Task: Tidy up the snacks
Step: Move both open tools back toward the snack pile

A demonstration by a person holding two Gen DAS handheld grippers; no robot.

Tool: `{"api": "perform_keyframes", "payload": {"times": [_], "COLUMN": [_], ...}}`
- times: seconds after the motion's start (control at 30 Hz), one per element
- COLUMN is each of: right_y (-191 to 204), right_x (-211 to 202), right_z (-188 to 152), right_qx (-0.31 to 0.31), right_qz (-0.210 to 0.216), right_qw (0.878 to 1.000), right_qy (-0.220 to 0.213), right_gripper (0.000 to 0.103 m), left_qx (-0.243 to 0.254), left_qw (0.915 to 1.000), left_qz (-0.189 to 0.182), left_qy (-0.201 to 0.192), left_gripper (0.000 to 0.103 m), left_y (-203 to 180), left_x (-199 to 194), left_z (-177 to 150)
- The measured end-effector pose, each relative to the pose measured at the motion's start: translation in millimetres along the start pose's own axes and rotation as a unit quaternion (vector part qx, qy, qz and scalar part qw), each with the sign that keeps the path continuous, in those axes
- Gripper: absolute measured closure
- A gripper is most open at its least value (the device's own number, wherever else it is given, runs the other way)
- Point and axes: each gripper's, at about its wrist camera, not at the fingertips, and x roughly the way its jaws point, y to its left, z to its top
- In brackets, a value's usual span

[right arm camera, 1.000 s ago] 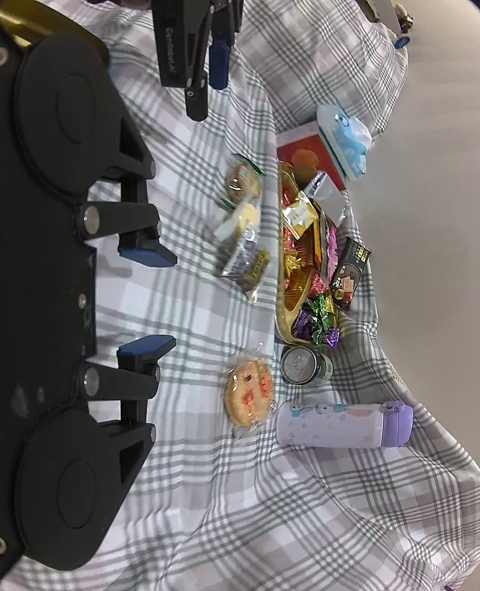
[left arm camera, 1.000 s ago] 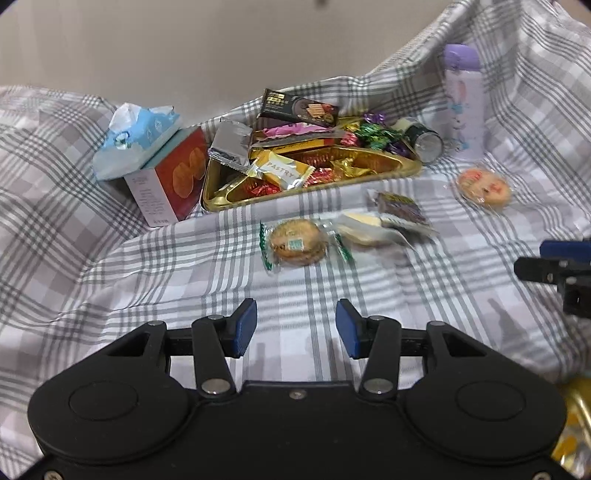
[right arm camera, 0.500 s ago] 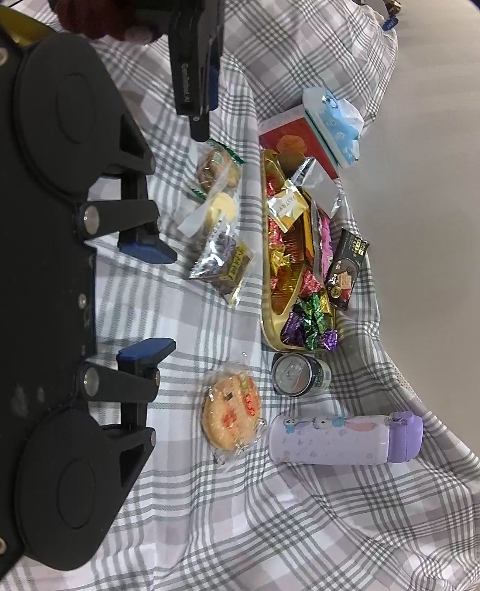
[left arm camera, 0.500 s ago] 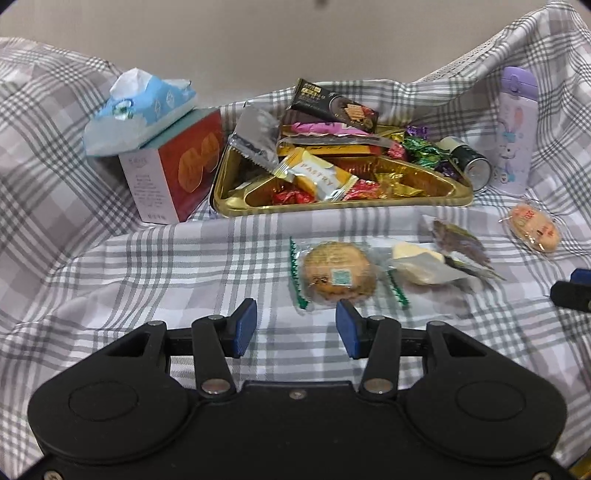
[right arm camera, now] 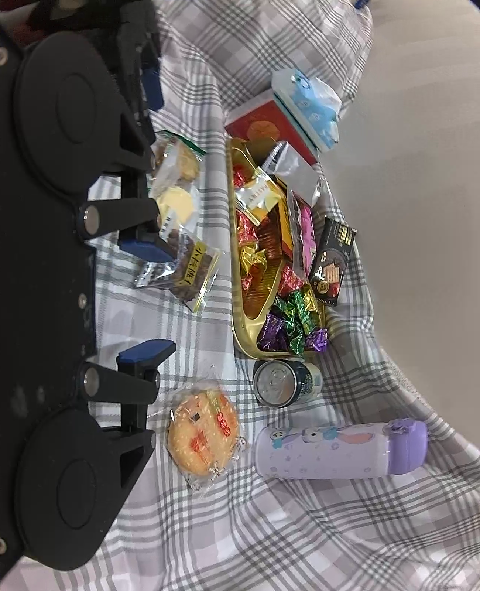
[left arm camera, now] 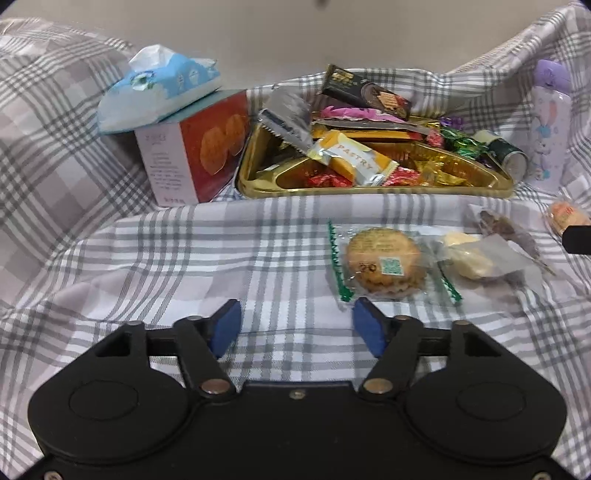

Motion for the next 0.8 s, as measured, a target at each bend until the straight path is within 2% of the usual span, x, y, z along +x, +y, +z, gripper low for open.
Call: {"api": "perform_keyframes", "payload": {"times": [0.1,0.23,0.47,0.63,0.8], "right_y": [-1,1,13,23,30], "right_x": [7,16,24,29,43], "right_z": [3,5,15,24,28], "right_qx": [0.02,0.036,0.056,0.066,0.07], "right_qz": [-0.001,0.0,0.008,0.024,0.031], "right_qw": [1.0,0.999,0.998,0.998,0.997], "right_qy": [0.002,0.004,-0.002,-0.002,0.021], "right_gripper": [0.053,0.052,0.04,0.031,0.031], "left_qx": [-0.017,-0.012,-0.021,-0.024,-0.025], "left_qw": [0.9998,0.9999,0.9997,0.9997,0.9996], "left_qz": [-0.007,0.004,0.01,0.01,0.01], "left_qy": [0.003,0.001,0.003,0.004,0.004], "left_gripper": [0.026,0.023,0.016,0.015,0.015], "left_y": [7,4,5,6,6], "left_x": [3,2,4,5,5], "left_z": [2,1,1,1,1]}}
